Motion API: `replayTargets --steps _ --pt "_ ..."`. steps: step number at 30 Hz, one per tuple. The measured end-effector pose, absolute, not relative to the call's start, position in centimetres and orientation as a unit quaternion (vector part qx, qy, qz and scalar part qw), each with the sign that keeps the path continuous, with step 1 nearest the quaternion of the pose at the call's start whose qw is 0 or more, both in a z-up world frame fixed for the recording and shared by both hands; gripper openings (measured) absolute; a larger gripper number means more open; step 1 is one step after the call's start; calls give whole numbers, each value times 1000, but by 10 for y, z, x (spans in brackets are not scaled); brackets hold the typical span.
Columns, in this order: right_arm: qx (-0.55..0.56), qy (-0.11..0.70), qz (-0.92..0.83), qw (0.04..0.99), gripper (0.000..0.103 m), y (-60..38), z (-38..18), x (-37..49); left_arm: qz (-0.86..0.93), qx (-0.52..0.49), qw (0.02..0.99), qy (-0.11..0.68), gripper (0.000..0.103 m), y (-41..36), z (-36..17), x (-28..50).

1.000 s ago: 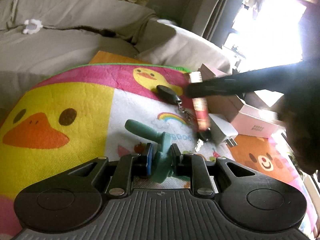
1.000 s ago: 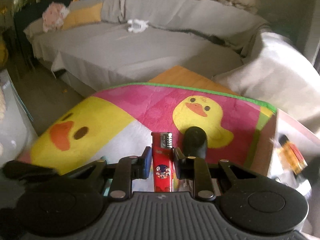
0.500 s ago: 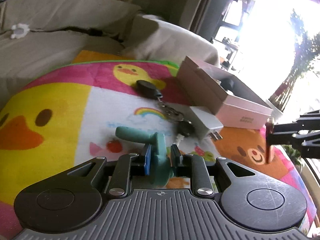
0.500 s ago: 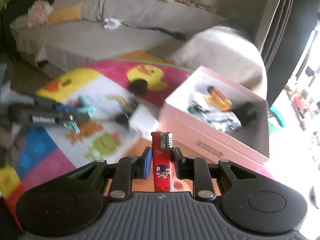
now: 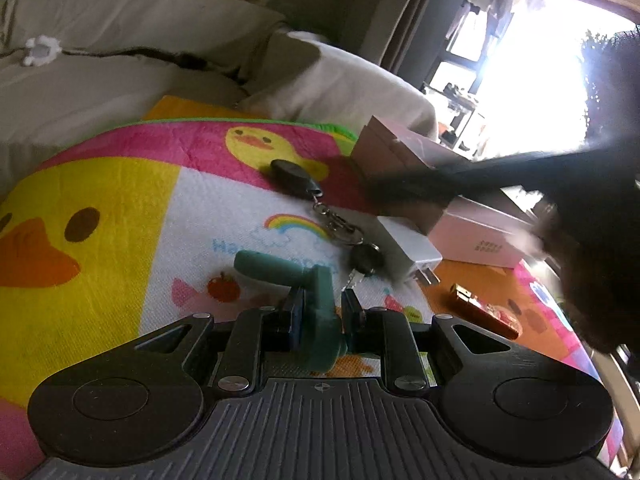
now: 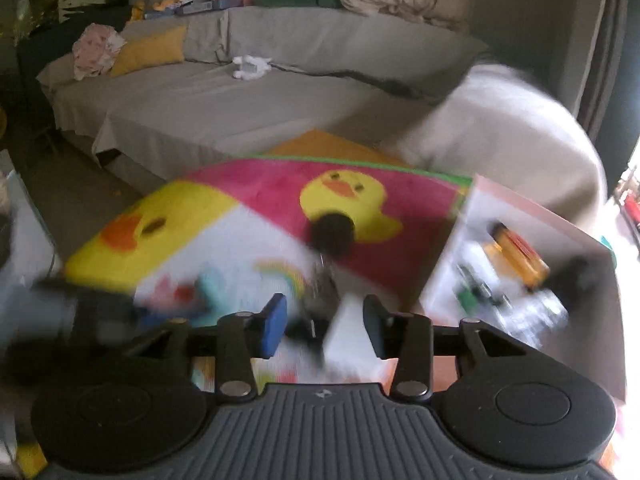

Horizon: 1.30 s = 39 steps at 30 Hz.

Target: Organize rigid objects

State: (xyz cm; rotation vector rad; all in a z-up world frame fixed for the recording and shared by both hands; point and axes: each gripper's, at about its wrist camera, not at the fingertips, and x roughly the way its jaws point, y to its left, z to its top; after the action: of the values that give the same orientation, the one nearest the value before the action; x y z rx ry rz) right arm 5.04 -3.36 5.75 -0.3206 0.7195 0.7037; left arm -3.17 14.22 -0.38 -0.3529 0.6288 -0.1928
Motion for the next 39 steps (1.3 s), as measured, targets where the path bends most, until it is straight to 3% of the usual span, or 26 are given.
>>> replayTargets --steps 7,13,29,32,39 --pt "-155 411 293 849 43 48 23 134 -98 -198 926 304 21 149 -6 -32" --pt "-165 408 283 852 39 52 16 133 -100 -213 924 303 21 152 -7 -32" --pt "-40 267 333 903 38 -99 127 15 -94 -202 925 309 21 145 -4 -34" --pt "-48 248 310 916 11 -137 129 -7 -105 -186 923 320 21 130 -1 -36" --pt "-60 243 265 931 11 -204 106 -40 -114 -121 928 332 18 81 6 -55"
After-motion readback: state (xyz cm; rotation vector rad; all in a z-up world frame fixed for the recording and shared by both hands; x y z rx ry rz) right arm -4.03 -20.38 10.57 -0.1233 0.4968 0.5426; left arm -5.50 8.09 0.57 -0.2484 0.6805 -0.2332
